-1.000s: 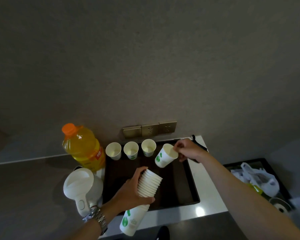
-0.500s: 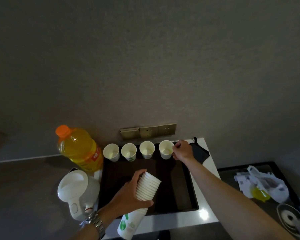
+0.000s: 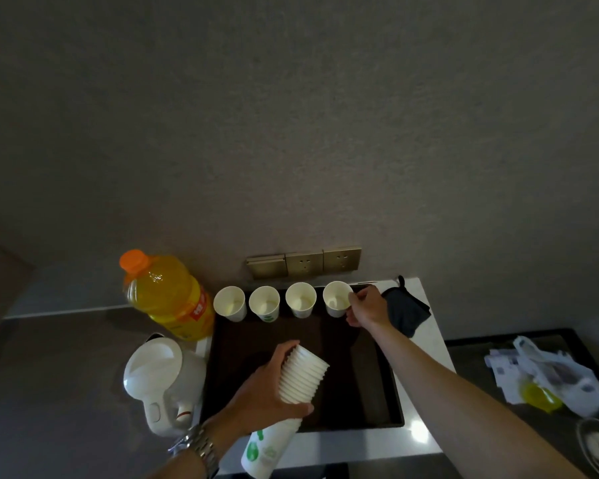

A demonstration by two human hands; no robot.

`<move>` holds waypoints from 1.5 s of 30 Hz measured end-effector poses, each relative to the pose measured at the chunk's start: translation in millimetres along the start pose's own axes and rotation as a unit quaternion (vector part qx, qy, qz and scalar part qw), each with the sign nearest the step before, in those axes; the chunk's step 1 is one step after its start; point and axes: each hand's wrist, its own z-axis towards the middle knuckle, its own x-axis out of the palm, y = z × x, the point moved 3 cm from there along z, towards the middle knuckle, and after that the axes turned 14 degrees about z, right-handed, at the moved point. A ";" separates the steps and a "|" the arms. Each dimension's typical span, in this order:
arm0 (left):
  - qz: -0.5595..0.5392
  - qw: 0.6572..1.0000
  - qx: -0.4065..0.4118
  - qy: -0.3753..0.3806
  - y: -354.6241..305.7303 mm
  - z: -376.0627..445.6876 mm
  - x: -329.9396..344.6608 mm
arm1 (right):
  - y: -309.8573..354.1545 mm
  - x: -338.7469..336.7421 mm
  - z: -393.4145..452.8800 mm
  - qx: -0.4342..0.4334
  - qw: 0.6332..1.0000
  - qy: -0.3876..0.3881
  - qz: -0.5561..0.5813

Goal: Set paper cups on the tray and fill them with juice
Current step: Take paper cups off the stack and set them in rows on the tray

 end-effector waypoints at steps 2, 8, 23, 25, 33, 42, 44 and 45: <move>-0.005 1.000 -0.003 0.005 1.1 1.3 1.6 | -2.8 -3.0 -1.3 -0.018 1.000 -0.014 -0.016; -0.007 1.000 0.010 0.010 -1.6 4.6 2.9 | 8.4 -5.7 -26.7 -0.111 0.988 -0.040 -0.102; 0.004 0.999 0.049 -0.011 -14.0 1.4 -2.2 | -1.1 10.6 -77.2 -0.030 0.905 0.388 -0.174; 0.004 0.999 0.051 -0.013 -16.0 1.8 -1.6 | -0.6 7.8 -77.8 -0.026 0.903 0.389 -0.181; 0.019 0.997 0.068 -0.004 -26.7 5.0 7.3 | -4.3 -5.0 -75.6 -0.029 0.900 0.385 -0.202; 0.034 0.998 0.053 0.007 -24.8 4.9 14.9 | 14.3 -53.7 -42.6 -0.032 0.957 0.252 -0.143; 0.042 0.998 0.050 0.012 -24.5 4.8 16.7 | 18.2 -65.6 -35.9 -0.023 0.965 0.219 -0.140; 0.042 0.998 0.049 0.014 -25.0 4.7 17.8 | 19.1 -70.0 -34.1 -0.022 0.968 0.202 -0.146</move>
